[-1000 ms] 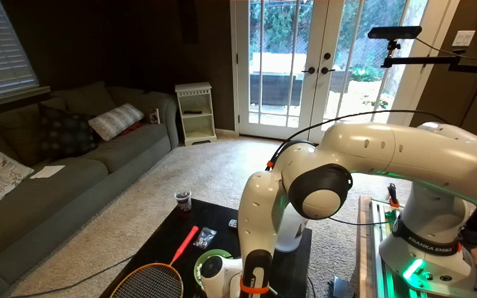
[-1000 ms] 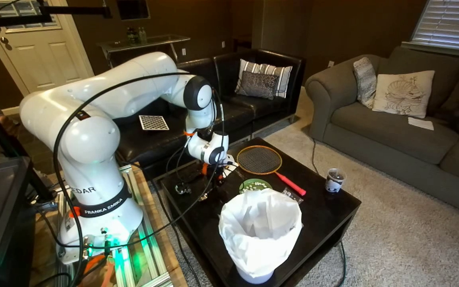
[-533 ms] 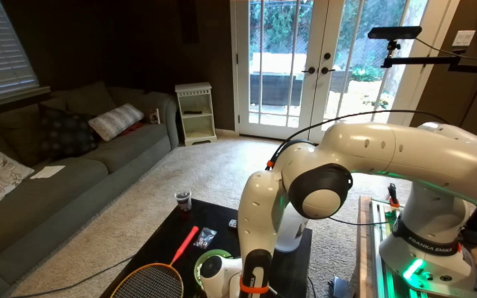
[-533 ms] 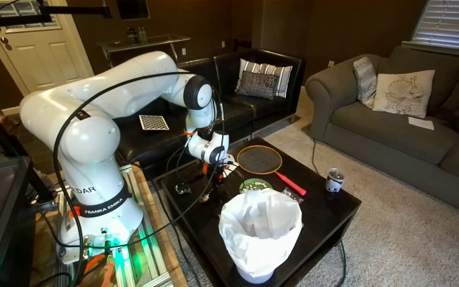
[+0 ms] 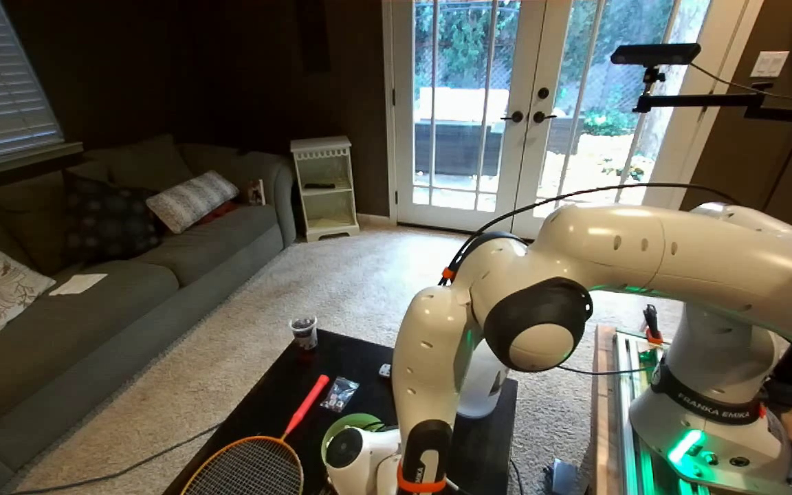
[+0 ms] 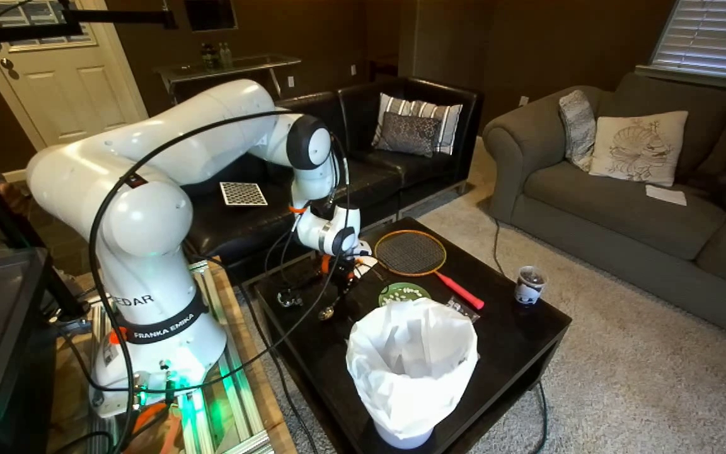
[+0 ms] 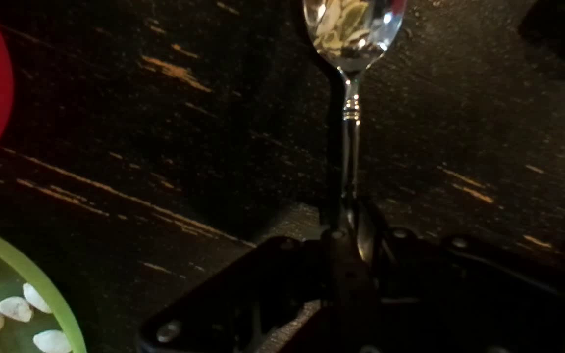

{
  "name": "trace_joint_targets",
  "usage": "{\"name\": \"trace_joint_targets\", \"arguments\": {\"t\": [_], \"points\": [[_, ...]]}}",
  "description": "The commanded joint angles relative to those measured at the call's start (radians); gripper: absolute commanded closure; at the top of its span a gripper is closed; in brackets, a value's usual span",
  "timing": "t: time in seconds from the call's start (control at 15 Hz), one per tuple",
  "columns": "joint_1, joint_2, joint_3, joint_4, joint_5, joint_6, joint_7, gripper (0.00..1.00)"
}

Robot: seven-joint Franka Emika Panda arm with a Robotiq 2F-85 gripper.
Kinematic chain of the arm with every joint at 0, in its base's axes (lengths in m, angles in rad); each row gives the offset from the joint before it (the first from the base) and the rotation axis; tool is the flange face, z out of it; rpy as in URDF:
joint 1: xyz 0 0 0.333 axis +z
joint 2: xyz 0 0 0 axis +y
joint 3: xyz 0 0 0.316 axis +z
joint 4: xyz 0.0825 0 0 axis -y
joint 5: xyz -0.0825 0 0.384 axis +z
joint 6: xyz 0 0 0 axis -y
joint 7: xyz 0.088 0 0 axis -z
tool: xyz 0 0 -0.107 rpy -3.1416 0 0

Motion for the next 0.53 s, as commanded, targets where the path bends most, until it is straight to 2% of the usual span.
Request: {"name": "trace_joint_targets", "arguments": {"t": [0.0, 0.27, 0.47], "points": [[0.040, -0.033, -0.028, 0.011, -0.047, -0.049, 0.032, 0.97], [0.056, -0.072, -0.055, 0.006, -0.080, -0.072, 0.028, 0.97], [0.040, -0.078, -0.053, 0.024, -0.102, -0.101, 0.011, 0.97]]}}
